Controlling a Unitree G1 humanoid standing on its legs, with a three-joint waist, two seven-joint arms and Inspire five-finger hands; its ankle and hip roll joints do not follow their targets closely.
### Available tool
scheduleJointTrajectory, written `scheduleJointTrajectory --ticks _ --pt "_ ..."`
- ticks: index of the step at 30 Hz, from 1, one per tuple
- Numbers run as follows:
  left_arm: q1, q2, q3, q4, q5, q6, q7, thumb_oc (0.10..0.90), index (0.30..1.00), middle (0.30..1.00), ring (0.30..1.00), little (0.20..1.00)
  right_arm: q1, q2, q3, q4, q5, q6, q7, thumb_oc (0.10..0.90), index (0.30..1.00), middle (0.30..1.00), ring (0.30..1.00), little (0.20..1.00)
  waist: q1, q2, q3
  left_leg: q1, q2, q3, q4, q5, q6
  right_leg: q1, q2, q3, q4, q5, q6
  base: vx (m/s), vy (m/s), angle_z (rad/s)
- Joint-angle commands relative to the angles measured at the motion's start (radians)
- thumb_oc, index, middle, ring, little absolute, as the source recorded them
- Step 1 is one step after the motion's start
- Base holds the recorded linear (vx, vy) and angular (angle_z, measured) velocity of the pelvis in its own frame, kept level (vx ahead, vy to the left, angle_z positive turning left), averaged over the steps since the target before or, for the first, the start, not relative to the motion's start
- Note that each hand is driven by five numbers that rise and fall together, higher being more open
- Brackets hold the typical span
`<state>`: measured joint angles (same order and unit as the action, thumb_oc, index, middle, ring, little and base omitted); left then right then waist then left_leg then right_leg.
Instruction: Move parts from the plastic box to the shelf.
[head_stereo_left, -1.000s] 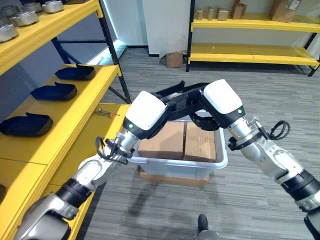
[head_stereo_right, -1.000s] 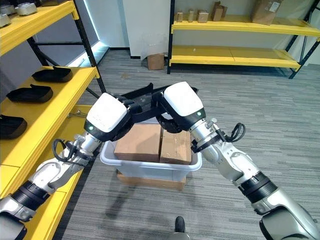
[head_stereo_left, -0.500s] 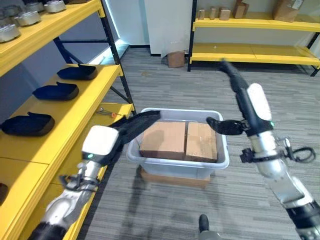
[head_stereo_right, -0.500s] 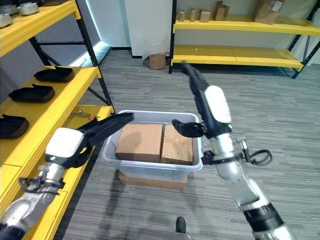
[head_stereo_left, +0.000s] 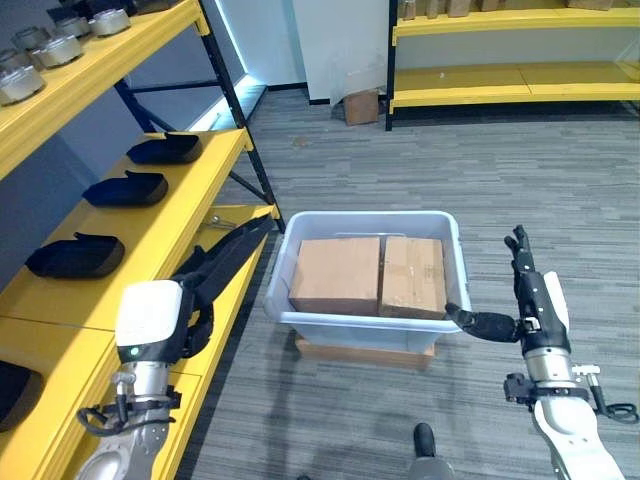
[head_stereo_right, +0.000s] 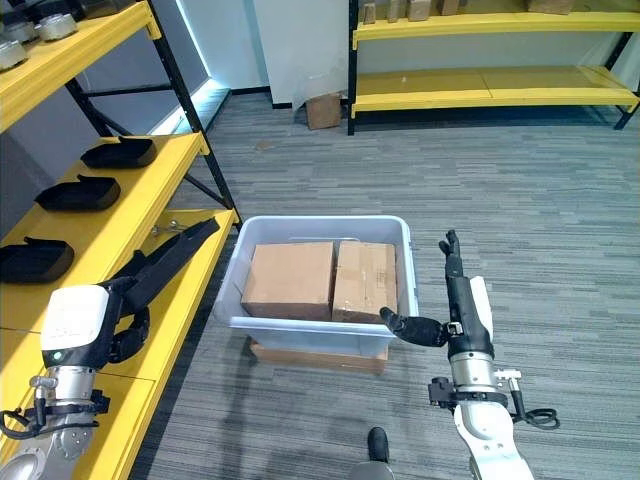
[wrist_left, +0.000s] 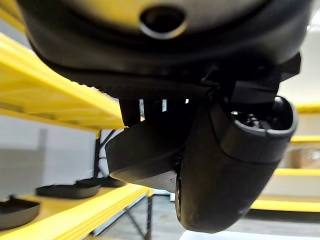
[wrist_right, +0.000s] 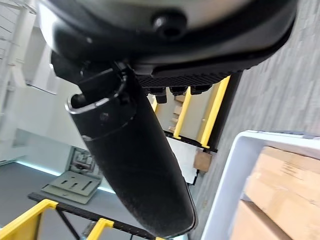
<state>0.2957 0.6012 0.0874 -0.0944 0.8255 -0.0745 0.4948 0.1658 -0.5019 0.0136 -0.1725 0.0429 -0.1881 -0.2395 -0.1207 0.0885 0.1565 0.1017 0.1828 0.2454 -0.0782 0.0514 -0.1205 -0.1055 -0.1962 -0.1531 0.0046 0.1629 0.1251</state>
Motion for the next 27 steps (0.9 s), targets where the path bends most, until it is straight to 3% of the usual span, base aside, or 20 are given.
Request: scheduleJointTrajectory --ticks 1,3,5,6,9,12,13,16,17,19,22,27 --pt "-0.100 0.038 0.201 -0.116 -0.061 -0.011 0.134 0.400 0.300 0.300 0.300 0.300 -0.216 -0.054 0.027 -0.095 0.005 -0.119 0.010 0.900 1.000 1.000 1.000 1.000 0.049 -0.021 -0.006 0.010 0.116 -0.109 -0.006 0.043 -0.006 -0.068 0.018 0.033 0.240 -0.197 -0.009 -0.07 -0.192 -0.14" --pt "-0.078 0.033 0.228 -0.137 -0.073 -0.016 0.137 0.400 0.300 0.300 0.300 0.300 -0.272 -0.069 0.054 -0.100 0.006 -0.128 0.012 0.900 1.000 1.000 1.000 1.000 0.074 -0.022 0.000 -0.004 0.132 -0.121 0.002 0.069 -0.008 -0.085 0.036 0.031 0.260 -0.212 -0.021 -0.09 -0.252 -0.12" --pt "-0.088 0.053 0.243 -0.161 -0.084 -0.020 0.145 0.400 0.300 0.300 0.300 0.300 -0.340 -0.093 0.080 -0.118 -0.032 -0.144 -0.015 0.900 1.000 1.000 1.000 1.000 0.123 -0.016 0.030 -0.079 0.153 -0.190 0.020 0.187 -0.034 -0.085 0.051 -0.017 0.262 -0.230 -0.054 -0.20 -0.313 0.21" --pt "-0.117 0.067 0.232 -0.160 -0.091 -0.015 0.151 0.400 0.300 0.300 0.300 0.300 -0.353 -0.108 0.073 -0.124 -0.074 -0.148 -0.049 0.900 1.000 1.000 1.000 1.000 0.152 -0.020 0.043 -0.136 0.150 -0.193 0.005 0.281 -0.054 -0.068 0.036 -0.075 0.244 -0.250 -0.074 -0.18 -0.186 0.57" --pt "-0.150 0.085 0.216 -0.151 -0.089 -0.011 0.147 0.400 0.300 0.300 0.300 0.300 -0.345 -0.125 0.061 -0.118 -0.130 -0.139 -0.084 0.900 1.000 1.000 1.000 1.000 0.151 -0.031 0.050 -0.179 0.127 -0.175 0.004 0.299 -0.055 -0.047 0.014 -0.140 0.216 -0.243 -0.077 -0.13 -0.129 1.46" --pt "-0.159 0.093 0.202 -0.151 -0.082 -0.021 0.135 0.400 0.300 0.300 0.300 0.300 -0.306 -0.127 0.046 -0.109 -0.155 -0.127 -0.077 0.900 1.000 1.000 1.000 1.000 0.149 -0.052 0.052 -0.163 0.094 -0.167 0.110 0.189 -0.028 -0.013 -0.015 -0.203 0.173 -0.208 -0.070 -0.13 -0.103 1.09" --pt "-0.168 0.092 0.192 -0.143 -0.083 -0.020 0.130 0.400 0.300 0.300 0.300 0.300 -0.287 -0.122 0.039 -0.109 -0.143 -0.131 -0.069 0.900 1.000 1.000 1.000 1.000 0.137 -0.059 0.050 -0.146 0.090 -0.155 0.194 0.110 -0.024 0.012 -0.026 -0.218 0.156 -0.213 -0.062 -0.10 -0.053 1.24" --pt "-0.170 0.084 0.198 -0.129 -0.088 -0.022 0.126 0.400 0.300 0.300 0.300 0.300 -0.215 -0.092 0.005 -0.089 -0.126 -0.119 -0.049 0.900 1.000 1.000 1.000 1.000 0.125 -0.066 0.041 -0.096 0.063 -0.150 0.251 -0.023 -0.011 0.042 -0.047 -0.276 0.133 -0.200 -0.056 -0.06 0.092 1.11" --pt "-0.167 0.076 0.199 -0.114 -0.091 -0.021 0.125 0.400 0.300 0.300 0.300 0.300 -0.192 -0.075 -0.012 -0.082 -0.117 -0.116 -0.044 0.900 1.000 1.000 1.000 1.000 0.121 -0.063 0.035 -0.078 0.043 -0.157 0.217 -0.057 -0.005 0.052 -0.057 -0.290 0.129 -0.188 -0.042 -0.01 0.191 1.13" --pt "-0.161 0.059 0.200 -0.093 -0.104 -0.018 0.116 0.400 0.300 0.300 0.300 0.300 -0.148 -0.052 -0.056 -0.072 -0.098 -0.109 -0.038 0.900 1.000 1.000 1.000 1.000 0.108 -0.058 0.024 -0.070 0.040 -0.117 0.167 -0.062 0.003 0.074 -0.084 -0.323 0.131 -0.168 -0.023 0.03 0.264 1.04" --pt "-0.137 0.051 0.208 -0.074 -0.104 -0.016 0.108 0.400 0.300 0.300 0.300 0.300 -0.113 -0.017 -0.083 -0.054 -0.081 -0.085 -0.014 0.900 1.000 1.000 1.000 1.000 0.121 -0.056 -0.001 -0.042 0.001 -0.125 0.099 -0.072 0.022 0.112 -0.130 -0.345 0.126 -0.142 0.005 0.07 0.315 0.57" --pt "-0.106 0.039 0.245 -0.068 -0.098 -0.002 0.123 0.400 0.300 0.300 0.300 0.300 -0.136 0.023 -0.077 -0.041 -0.089 -0.074 -0.010 0.900 1.000 1.000 1.000 1.000 0.161 -0.078 -0.016 -0.042 -0.099 -0.150 0.077 -0.117 0.069 0.153 -0.218 -0.383 0.068 -0.042 0.068 0.03 0.299 0.31"
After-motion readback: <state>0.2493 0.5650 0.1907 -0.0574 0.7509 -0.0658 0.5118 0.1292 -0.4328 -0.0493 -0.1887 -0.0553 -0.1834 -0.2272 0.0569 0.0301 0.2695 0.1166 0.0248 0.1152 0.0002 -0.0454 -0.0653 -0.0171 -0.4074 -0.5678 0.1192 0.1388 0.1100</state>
